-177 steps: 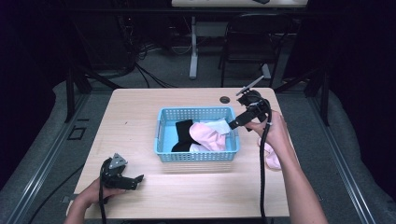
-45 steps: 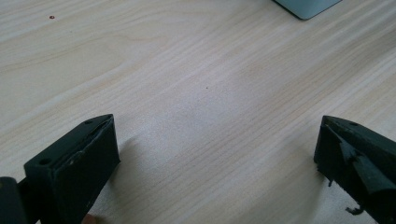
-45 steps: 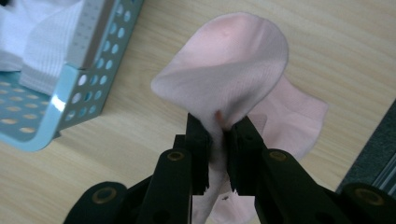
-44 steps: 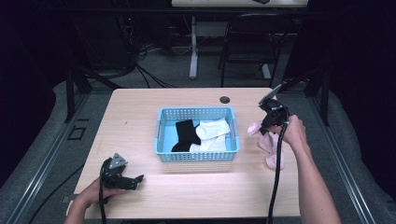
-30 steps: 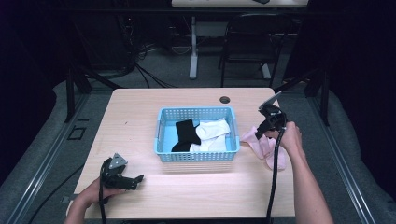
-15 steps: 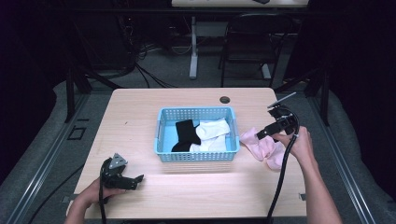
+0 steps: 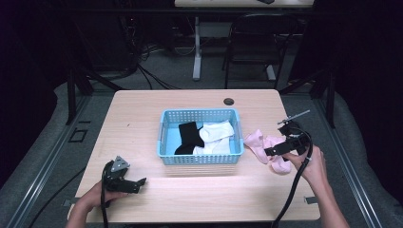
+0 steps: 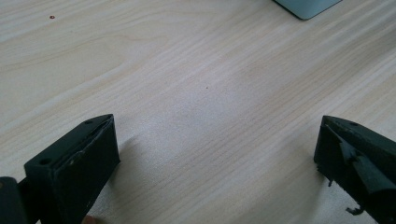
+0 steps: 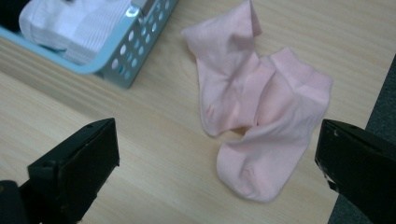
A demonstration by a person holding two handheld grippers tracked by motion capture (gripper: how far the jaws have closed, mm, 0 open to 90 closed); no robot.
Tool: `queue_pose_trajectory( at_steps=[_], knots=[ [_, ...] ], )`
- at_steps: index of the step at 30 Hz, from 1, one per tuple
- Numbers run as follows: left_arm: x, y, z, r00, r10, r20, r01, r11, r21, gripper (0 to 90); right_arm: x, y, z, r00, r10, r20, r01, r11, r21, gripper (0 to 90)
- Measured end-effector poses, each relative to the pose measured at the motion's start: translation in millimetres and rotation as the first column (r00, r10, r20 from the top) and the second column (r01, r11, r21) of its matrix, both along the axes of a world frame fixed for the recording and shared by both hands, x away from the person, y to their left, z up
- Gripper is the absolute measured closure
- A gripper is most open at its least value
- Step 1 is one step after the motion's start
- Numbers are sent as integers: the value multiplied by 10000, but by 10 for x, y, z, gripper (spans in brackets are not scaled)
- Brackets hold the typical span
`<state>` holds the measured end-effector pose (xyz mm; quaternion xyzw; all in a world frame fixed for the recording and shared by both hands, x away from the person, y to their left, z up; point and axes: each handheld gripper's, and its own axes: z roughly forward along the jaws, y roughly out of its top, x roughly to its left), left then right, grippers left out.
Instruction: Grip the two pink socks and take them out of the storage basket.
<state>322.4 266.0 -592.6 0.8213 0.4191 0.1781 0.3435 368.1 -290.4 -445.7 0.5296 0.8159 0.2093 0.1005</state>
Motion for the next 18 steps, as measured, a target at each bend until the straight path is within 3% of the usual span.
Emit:
queue_pose_trajectory(
  at_steps=[3,4,5,8,11,15,16,17,18],
  knots=[
    [0,0,0,10000,-2,-1,2,10000,2,0,-111,-25,-58,10000,-3,51,4,9999,-126,0],
    [0,0,0,10000,-2,-1,2,10000,2,0,-144,-32,-82,10000,-31,-48,30,9998,-199,0],
    [-1,-1,-1,10000,20,-7,-20,10000,-16,0,-209,-38,-140,9991,8,-423,-24,9992,-399,0],
    [0,0,0,10000,1,-1,-1,10000,-1,0,-282,-34,-213,9986,54,-535,-80,9988,-488,0],
    [0,0,0,10000,1,-1,-1,10000,-1,0,-395,-35,-370,9951,184,-967,-260,9966,-782,0],
    [0,0,0,10000,-1,-1,1,10000,2,0,-542,-83,-609,9920,-40,-1263,-75,9959,-907,0],
    [0,0,0,10000,-1,-1,1,10000,2,0,-542,-83,-609,9920,-40,-1263,-75,9959,-907,0],
    [0,0,0,10000,1,-1,-1,10000,-1,0,-574,-110,-672,9866,91,-1632,-283,9929,-1158,0],
    [0,0,0,10000,0,4,0,10000,9,0,-574,-110,-672,9866,91,-1632,-283,9929,-1158,0]
  ],
)
